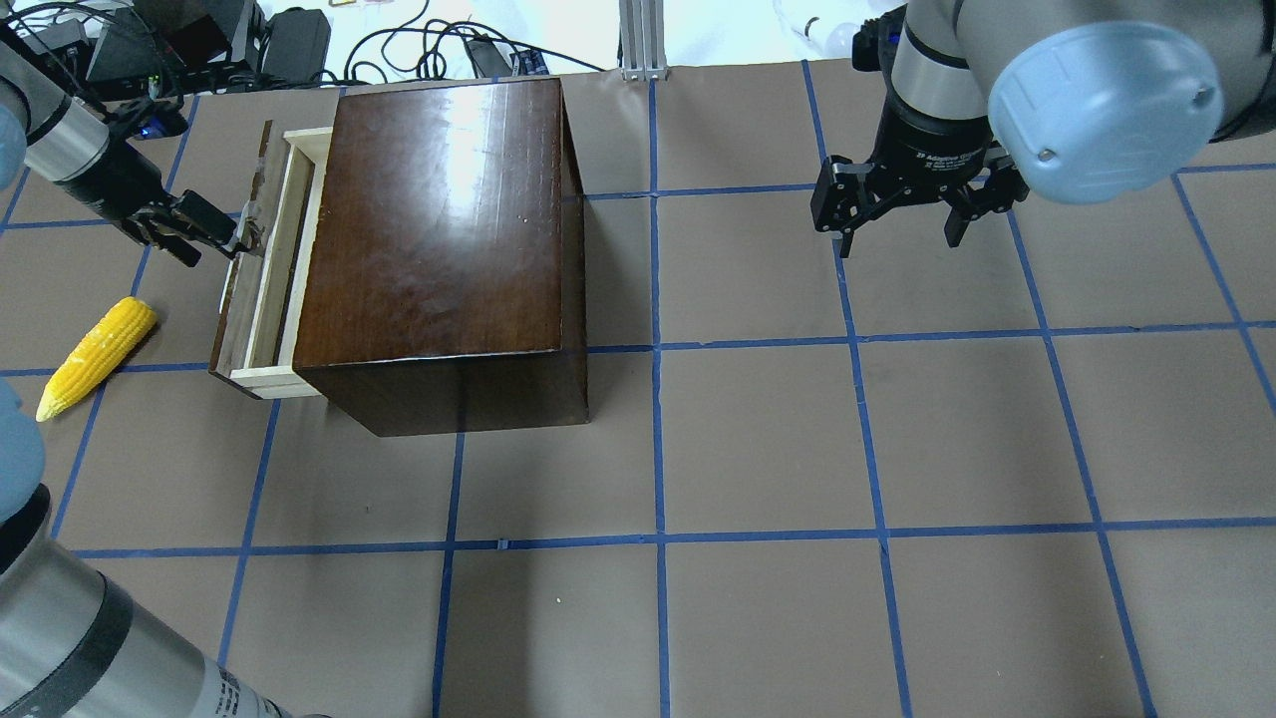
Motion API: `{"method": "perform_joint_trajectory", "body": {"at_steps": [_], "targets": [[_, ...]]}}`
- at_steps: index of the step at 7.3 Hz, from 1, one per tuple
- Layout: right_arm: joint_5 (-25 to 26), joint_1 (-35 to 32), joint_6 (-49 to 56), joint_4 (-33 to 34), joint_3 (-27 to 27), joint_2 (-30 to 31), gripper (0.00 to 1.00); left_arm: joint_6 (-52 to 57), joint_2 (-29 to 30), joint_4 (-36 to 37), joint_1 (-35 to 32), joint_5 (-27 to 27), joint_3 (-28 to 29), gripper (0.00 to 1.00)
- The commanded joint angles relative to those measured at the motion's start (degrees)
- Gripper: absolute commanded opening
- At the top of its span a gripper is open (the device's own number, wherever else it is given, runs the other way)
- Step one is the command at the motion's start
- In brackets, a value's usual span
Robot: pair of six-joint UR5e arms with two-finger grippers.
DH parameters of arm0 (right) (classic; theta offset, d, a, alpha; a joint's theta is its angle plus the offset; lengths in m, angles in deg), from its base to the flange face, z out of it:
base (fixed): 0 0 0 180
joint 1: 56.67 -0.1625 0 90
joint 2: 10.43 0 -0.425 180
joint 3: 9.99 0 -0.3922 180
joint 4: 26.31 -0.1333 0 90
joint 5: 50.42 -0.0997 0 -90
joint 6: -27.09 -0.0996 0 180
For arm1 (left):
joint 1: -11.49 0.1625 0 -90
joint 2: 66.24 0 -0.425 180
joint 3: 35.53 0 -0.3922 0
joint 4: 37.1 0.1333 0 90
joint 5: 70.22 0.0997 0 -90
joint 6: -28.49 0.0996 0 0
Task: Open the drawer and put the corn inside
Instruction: 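Pull the drawer handle away from the cabinet with the left gripper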
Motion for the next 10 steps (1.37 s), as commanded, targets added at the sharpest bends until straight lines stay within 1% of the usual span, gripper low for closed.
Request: {"method": "perform_joint_trajectory", "body": {"at_steps": [1,5,8,10], "targets": [[0.0,0.0,0.0,-0.05,0.0,0.0,1.0,2.35,0.7,-0.49,1.44,1.38,1.1,1.0],[0.0,0.0,0.0,-0.05,0.0,0.0,1.0,5.17,1.14,-0.76,3.55,1.46,2.24,1.0],[0.0,0.0,0.0,-0.05,0.0,0.0,1.0,7.72,2.46,-2.69,3.91,1.55,4.78,1.0],[0.0,0.0,0.0,-0.05,0.0,0.0,1.0,7.81,2.55,-3.22,3.99,1.46,5.32,1.0]]}}
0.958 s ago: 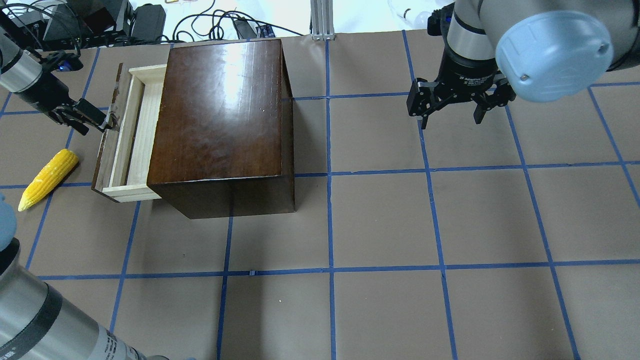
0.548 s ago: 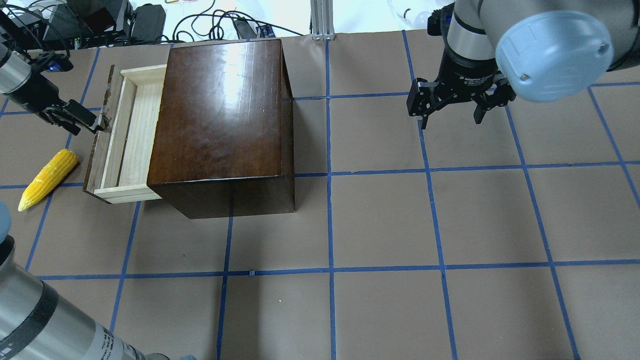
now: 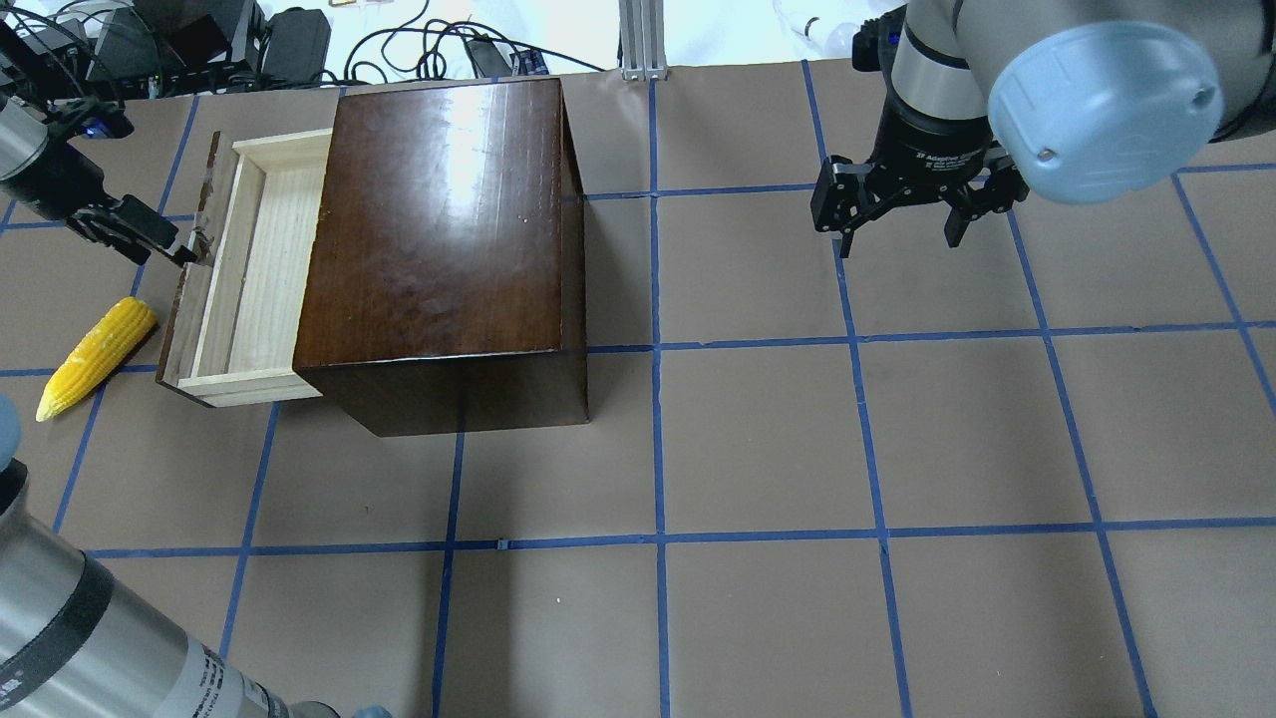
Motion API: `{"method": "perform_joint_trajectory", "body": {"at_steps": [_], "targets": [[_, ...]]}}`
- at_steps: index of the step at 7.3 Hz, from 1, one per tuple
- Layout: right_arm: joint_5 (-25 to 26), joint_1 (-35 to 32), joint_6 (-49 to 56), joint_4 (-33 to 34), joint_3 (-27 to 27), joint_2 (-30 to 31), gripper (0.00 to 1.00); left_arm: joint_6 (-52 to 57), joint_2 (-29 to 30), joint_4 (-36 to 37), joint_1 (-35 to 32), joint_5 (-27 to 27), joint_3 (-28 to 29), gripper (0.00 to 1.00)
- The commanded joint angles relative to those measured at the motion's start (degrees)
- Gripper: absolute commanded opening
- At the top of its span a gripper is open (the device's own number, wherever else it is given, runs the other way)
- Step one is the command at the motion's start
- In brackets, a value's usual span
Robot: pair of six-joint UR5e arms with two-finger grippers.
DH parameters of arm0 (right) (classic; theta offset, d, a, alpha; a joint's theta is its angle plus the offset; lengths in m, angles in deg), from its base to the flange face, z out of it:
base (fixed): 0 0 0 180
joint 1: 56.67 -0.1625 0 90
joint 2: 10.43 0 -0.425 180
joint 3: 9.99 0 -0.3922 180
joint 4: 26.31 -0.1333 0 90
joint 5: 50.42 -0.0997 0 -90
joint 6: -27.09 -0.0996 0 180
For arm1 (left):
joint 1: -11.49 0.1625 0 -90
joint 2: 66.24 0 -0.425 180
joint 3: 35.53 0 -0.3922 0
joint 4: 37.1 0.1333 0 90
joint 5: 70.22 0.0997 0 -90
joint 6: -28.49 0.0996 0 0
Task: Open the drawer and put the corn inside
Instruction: 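Release the handle and move the left gripper down over the corn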
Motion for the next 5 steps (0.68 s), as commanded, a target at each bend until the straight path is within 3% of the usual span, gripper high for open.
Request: {"method": "perform_joint_trajectory", "body": {"at_steps": [1,3,5], "targets": [[0.0,0.0,0.0,-0.01,0.0,0.0,1.0,0.18,-0.68,-1.04,0.16,0.06,0.38,1.0],[0.0,0.0,0.0,-0.01,0.0,0.0,1.0,2.18,-1.66,-2.02,1.99,3.29,1.77,1.0],[0.0,0.0,0.0,-0.01,0.0,0.0,1.0,11.82,-0.87,-1.75,6.12,5.67,2.31,1.0]]}}
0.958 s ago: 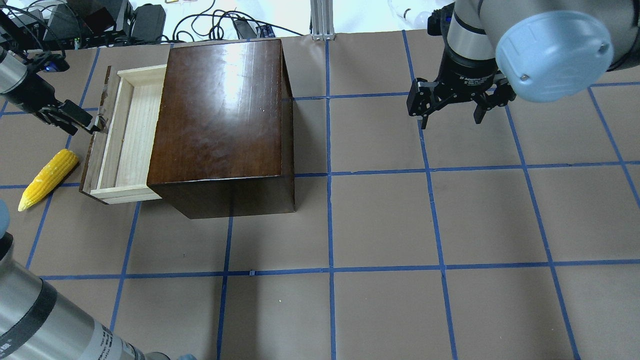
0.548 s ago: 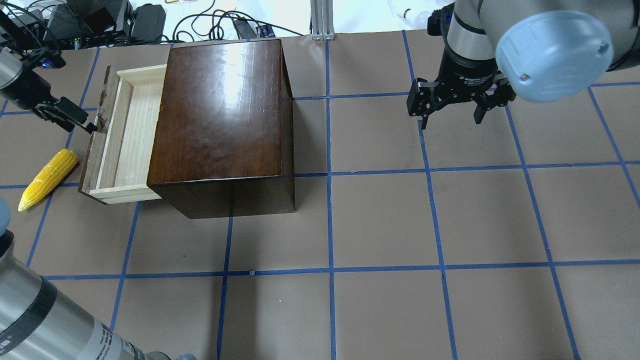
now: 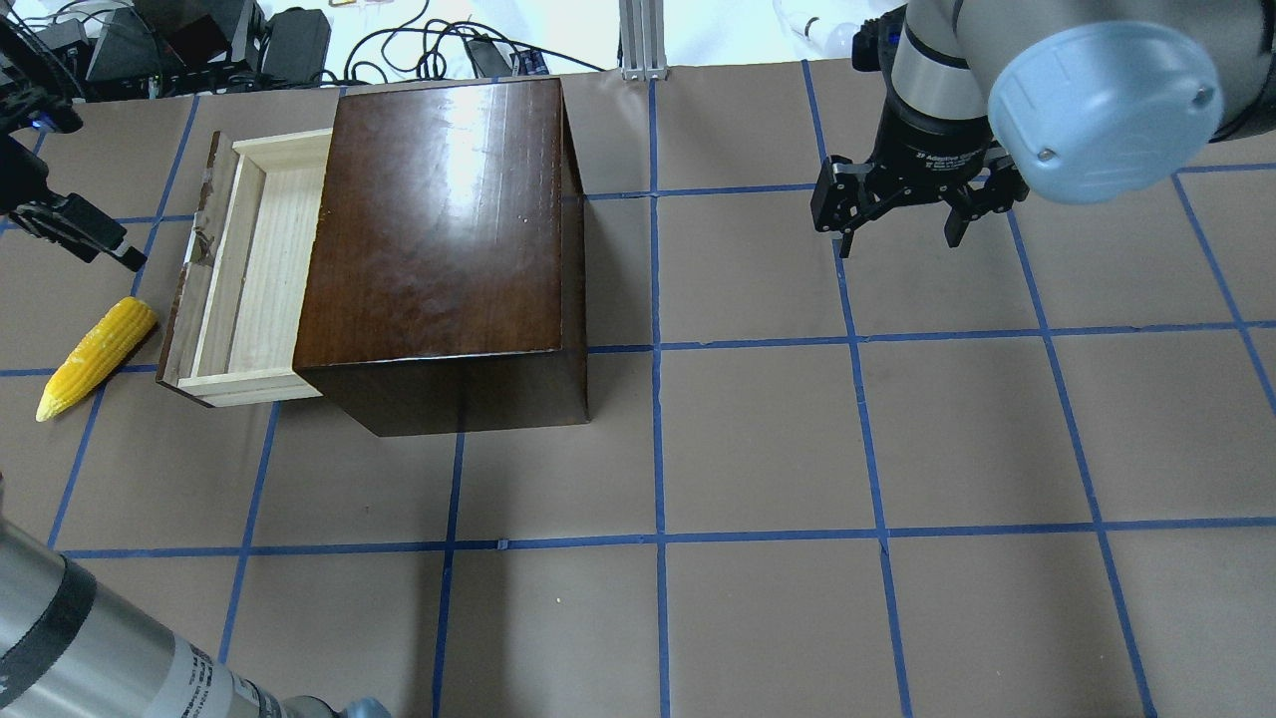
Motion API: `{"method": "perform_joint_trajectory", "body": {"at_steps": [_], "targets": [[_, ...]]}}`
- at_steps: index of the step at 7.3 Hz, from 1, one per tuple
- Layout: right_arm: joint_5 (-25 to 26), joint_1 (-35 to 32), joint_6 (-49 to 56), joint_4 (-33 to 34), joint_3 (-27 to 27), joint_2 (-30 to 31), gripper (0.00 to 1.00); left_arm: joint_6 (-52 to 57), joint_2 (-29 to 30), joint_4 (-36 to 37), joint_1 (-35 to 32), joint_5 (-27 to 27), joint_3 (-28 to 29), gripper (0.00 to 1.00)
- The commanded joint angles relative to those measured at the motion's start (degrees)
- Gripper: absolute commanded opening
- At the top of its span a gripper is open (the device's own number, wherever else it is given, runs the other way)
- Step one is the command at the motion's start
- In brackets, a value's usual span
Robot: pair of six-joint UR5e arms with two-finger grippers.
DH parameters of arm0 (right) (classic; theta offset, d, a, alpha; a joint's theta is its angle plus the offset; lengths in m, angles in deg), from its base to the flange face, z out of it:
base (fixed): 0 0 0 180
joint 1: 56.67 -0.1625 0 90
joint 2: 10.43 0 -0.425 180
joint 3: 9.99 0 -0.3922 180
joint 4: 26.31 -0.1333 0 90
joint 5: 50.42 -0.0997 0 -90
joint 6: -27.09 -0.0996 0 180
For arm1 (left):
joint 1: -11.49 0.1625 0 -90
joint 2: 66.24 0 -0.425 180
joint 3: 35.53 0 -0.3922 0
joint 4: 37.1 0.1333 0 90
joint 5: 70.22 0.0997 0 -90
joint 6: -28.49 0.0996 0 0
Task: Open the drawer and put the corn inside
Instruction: 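Release the handle and move the left gripper down over the corn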
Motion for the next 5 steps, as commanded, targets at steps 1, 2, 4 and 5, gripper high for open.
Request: {"method": "perform_joint_trajectory", "body": {"at_steps": [1,2,4,5], "targets": [[0.09,0.0,0.0,0.05,0.0,0.0,1.0,9.86,1.22,0.76,3.6,3.24,0.41,1.0],[0.09,0.0,0.0,0.05,0.0,0.0,1.0,13.82,1.75,3.55,4.31,3.43,-0.2,1.0],[0.09,0.0,0.0,-0.04,0.0,0.0,1.0,19.11,3.68,6.81,4.75,5.79,-0.82,1.0],[0.0,0.0,0.0,-0.04,0.0,0.0,1.0,20.96,4.91,7.96,4.93,5.8,-1.08,1.0]]}}
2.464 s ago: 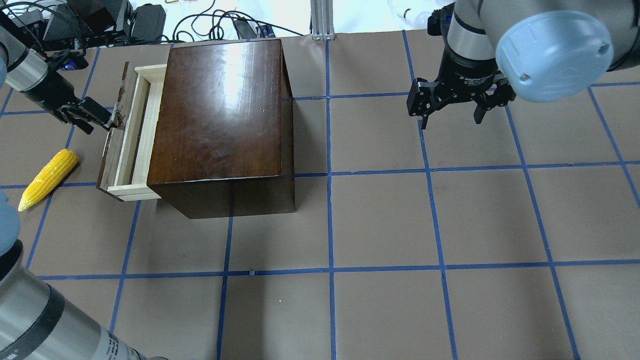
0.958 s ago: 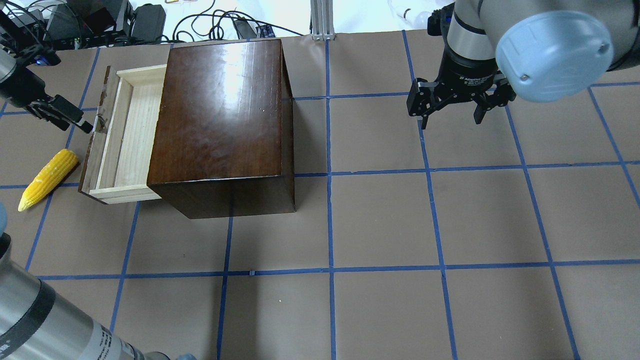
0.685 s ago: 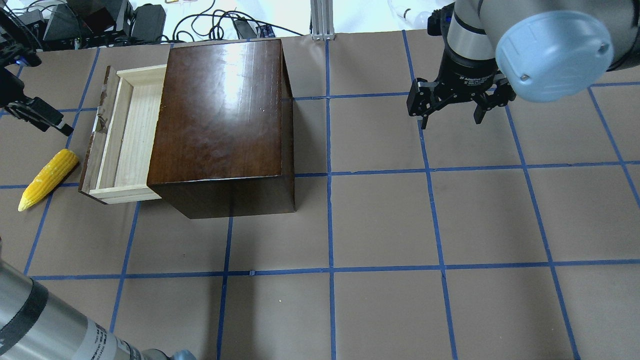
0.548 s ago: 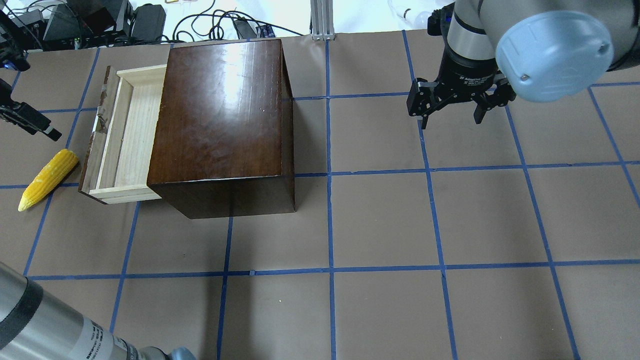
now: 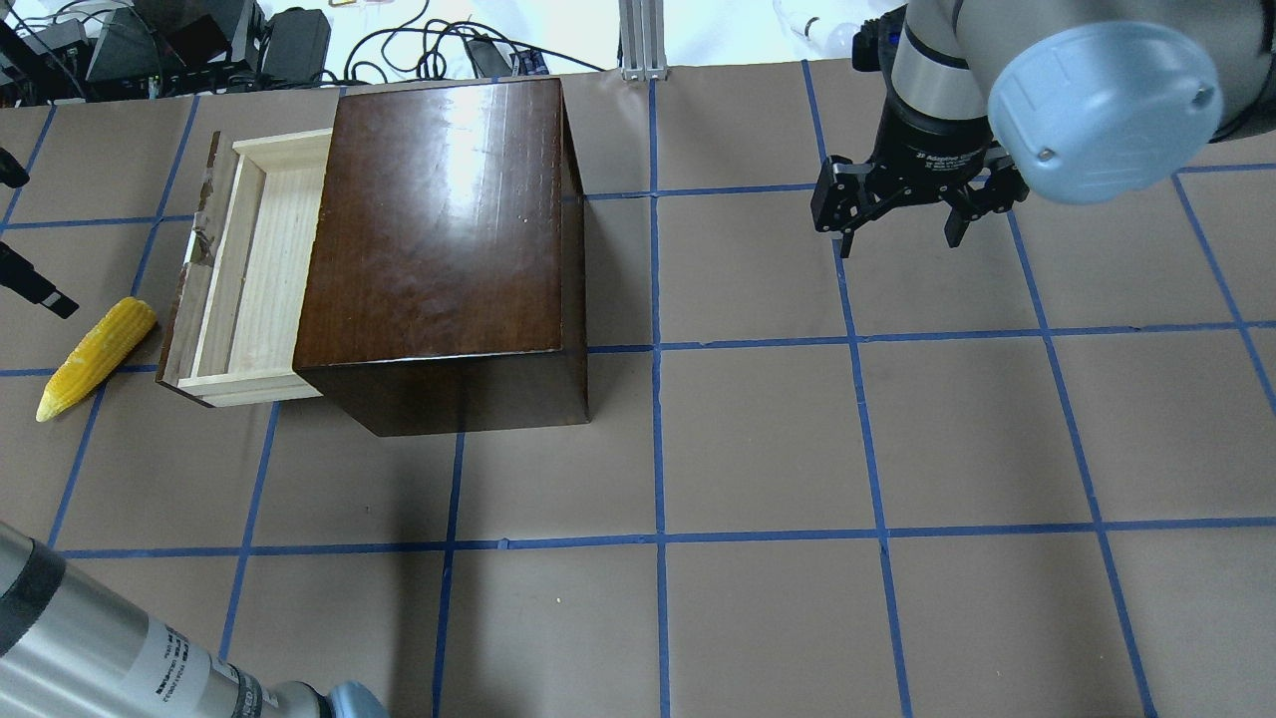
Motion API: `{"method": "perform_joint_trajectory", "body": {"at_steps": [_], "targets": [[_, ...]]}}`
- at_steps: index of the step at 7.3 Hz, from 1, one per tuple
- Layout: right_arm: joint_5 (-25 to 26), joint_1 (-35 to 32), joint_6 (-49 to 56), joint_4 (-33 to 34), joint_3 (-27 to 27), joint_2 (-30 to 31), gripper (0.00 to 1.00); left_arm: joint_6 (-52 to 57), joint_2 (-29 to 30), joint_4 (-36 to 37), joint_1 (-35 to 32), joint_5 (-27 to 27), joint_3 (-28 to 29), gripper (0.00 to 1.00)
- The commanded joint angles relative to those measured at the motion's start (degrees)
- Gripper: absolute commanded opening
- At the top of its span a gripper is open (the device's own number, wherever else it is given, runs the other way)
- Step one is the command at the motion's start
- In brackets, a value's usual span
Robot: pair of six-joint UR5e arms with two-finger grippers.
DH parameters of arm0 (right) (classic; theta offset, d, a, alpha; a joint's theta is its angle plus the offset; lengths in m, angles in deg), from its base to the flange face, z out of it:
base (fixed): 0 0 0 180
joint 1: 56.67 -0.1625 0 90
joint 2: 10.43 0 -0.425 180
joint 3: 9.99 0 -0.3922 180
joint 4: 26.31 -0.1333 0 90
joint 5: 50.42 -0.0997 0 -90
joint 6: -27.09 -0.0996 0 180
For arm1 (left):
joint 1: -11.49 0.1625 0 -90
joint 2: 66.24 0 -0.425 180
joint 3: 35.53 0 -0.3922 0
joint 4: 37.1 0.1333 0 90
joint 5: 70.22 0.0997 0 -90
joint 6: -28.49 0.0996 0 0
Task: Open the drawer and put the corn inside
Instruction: 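Release the handle and move the left gripper down over the corn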
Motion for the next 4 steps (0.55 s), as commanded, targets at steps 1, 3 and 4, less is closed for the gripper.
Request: {"method": "perform_joint_trajectory", "body": {"at_steps": [1,3,4], "targets": [[-0.05,0.0,0.0,-0.01,0.0,0.02,1.0,3.8,2.44,2.66,1.1,0.74,-1.15,1.0],[-0.05,0.0,0.0,-0.01,0.0,0.02,1.0,6.96,3.33,11.15,1.54,0.83,-5.53,1.0],[-0.05,0.0,0.0,-0.01,0.0,0.02,1.0,7.06,3.16,12.24,1.54,0.92,-7.3,1.0]]}}
